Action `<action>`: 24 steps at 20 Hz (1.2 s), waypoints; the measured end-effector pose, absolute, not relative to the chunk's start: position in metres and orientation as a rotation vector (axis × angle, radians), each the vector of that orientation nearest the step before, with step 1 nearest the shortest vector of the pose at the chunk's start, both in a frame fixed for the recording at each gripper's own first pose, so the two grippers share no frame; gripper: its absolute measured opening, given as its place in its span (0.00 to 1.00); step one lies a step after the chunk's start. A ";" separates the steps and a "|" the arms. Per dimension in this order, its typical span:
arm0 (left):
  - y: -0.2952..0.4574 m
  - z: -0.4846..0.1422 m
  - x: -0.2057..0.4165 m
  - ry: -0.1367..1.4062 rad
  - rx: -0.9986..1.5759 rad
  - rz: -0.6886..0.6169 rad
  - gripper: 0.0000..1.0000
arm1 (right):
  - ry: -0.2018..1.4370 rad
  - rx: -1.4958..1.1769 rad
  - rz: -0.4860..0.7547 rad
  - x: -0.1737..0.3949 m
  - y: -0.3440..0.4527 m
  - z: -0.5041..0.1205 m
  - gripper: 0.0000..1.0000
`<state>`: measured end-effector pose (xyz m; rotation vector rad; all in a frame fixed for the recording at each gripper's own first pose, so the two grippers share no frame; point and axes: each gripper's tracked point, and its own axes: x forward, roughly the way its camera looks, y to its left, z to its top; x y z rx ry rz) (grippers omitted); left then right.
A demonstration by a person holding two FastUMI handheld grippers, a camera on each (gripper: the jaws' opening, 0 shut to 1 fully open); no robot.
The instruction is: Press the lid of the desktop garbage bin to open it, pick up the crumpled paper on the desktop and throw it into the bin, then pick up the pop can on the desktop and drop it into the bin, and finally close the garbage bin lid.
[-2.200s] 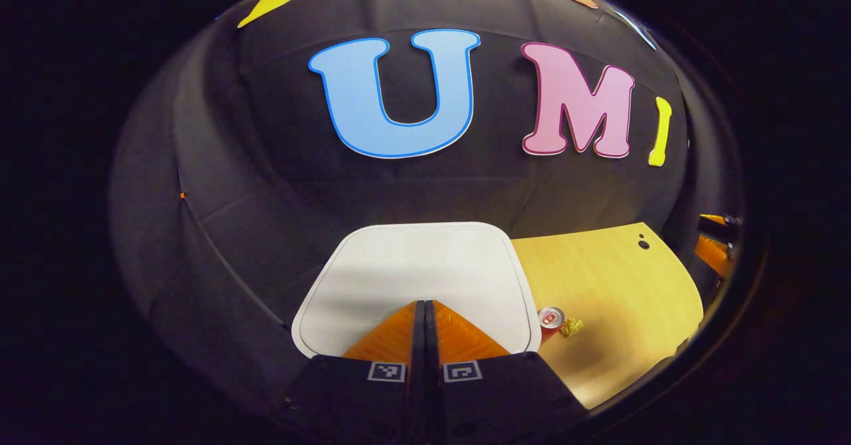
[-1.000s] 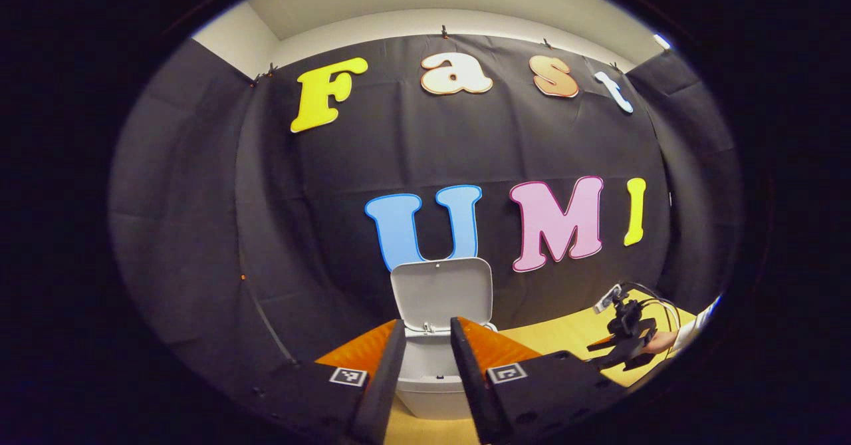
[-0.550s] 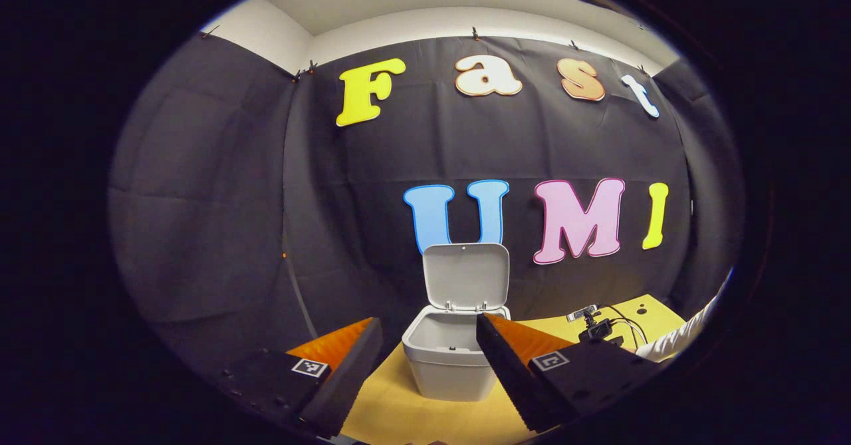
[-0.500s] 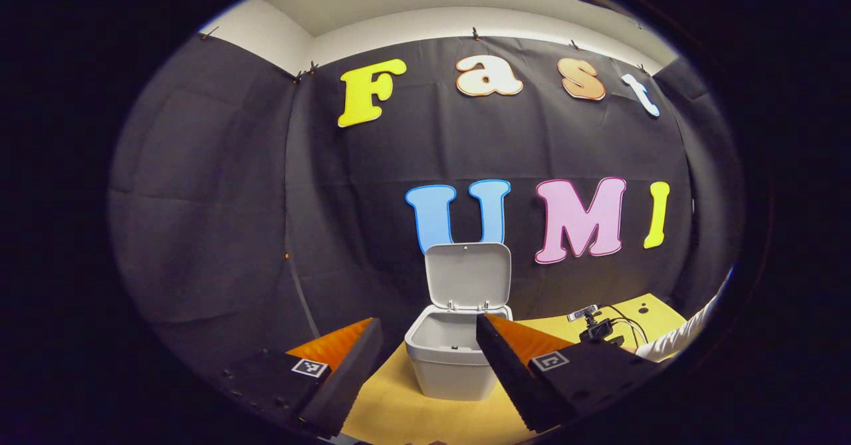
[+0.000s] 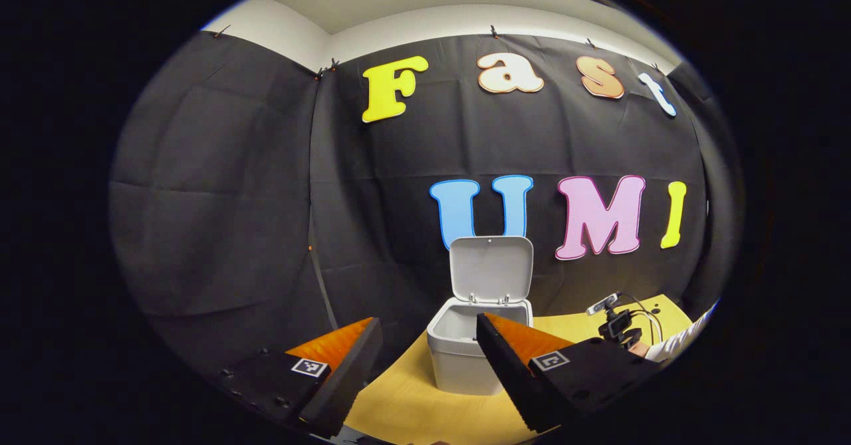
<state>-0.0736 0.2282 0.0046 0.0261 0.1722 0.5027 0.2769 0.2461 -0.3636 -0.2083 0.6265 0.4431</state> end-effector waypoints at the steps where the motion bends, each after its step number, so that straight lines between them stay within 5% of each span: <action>1: 0.228 0.004 -0.072 0.167 0.016 0.499 0.95 | 0.557 -0.182 0.452 0.280 0.252 -0.341 0.35; 11: 0.221 -0.001 -0.051 0.152 -0.017 0.430 0.95 | 0.109 -0.003 0.705 0.275 0.359 -0.111 0.34; 15: 0.225 -0.002 -0.056 0.159 -0.025 0.436 0.95 | 0.106 0.001 0.829 0.259 0.425 -0.097 0.28; 20: 0.225 -0.018 -0.064 0.181 -0.080 0.470 0.95 | 0.185 -0.048 0.927 0.239 0.479 -0.131 0.35; 21: 0.224 -0.023 -0.065 0.185 -0.089 0.471 0.95 | 0.198 -0.068 0.942 0.236 0.487 -0.140 0.22; 24: 0.216 -0.034 -0.063 0.187 -0.102 0.463 0.92 | 0.218 -0.099 0.971 0.230 0.490 -0.147 0.67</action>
